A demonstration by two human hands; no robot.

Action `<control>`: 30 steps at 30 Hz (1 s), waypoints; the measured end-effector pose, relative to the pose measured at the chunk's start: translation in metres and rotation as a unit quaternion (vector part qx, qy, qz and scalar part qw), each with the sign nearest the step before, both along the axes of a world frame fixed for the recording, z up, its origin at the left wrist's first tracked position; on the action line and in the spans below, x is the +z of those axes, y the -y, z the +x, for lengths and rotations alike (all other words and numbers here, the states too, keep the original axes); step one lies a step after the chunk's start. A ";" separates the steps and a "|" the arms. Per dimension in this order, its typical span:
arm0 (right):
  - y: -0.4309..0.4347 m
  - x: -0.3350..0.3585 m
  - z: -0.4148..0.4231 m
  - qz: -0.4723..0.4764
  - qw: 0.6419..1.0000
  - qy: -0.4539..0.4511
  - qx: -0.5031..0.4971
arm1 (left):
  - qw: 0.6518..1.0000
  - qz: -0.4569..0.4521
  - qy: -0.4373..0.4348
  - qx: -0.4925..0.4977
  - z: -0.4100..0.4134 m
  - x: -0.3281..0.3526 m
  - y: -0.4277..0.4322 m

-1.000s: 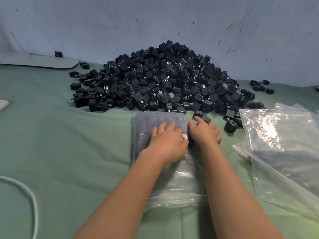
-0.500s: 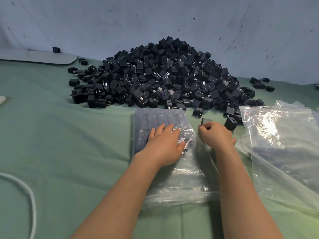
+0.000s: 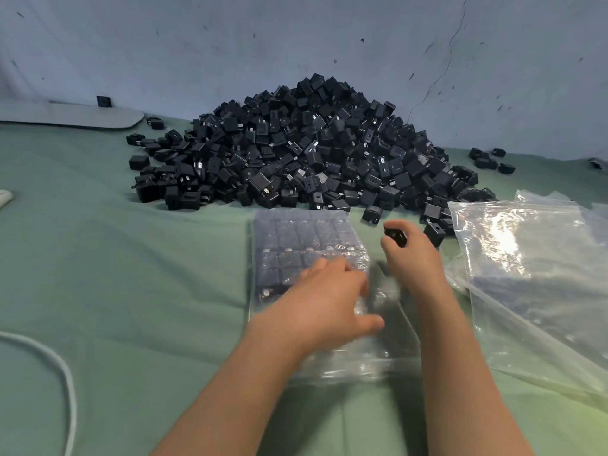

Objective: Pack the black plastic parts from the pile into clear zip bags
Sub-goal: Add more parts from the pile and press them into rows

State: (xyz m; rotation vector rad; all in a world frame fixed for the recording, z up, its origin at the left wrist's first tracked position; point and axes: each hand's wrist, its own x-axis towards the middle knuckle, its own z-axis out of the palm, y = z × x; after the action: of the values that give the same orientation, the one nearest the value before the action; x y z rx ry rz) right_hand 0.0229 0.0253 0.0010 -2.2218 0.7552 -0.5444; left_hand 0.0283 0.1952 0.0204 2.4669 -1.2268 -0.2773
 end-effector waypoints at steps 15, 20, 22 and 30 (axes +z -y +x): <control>-0.091 0.010 -0.132 0.012 0.980 0.106 0.165 | 0.994 -0.090 -0.015 0.056 -0.012 -0.006 -0.025; -0.107 0.003 -0.128 -0.156 0.963 -0.098 0.196 | 0.990 -0.128 -0.027 0.050 -0.008 0.006 -0.024; -0.115 -0.001 -0.119 -0.199 0.952 -0.130 0.192 | 0.992 -0.118 -0.015 0.030 -0.012 0.011 -0.025; -0.107 -0.031 -0.079 -0.221 0.952 -0.145 0.152 | 0.998 -0.043 0.021 -0.045 -0.022 0.021 -0.029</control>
State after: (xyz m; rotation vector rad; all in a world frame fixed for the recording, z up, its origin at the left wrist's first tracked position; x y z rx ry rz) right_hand -0.0562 0.1325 -0.0296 -2.8140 0.4430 -0.2499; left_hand 0.0066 0.2237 0.0411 2.3595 -1.3410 -0.1922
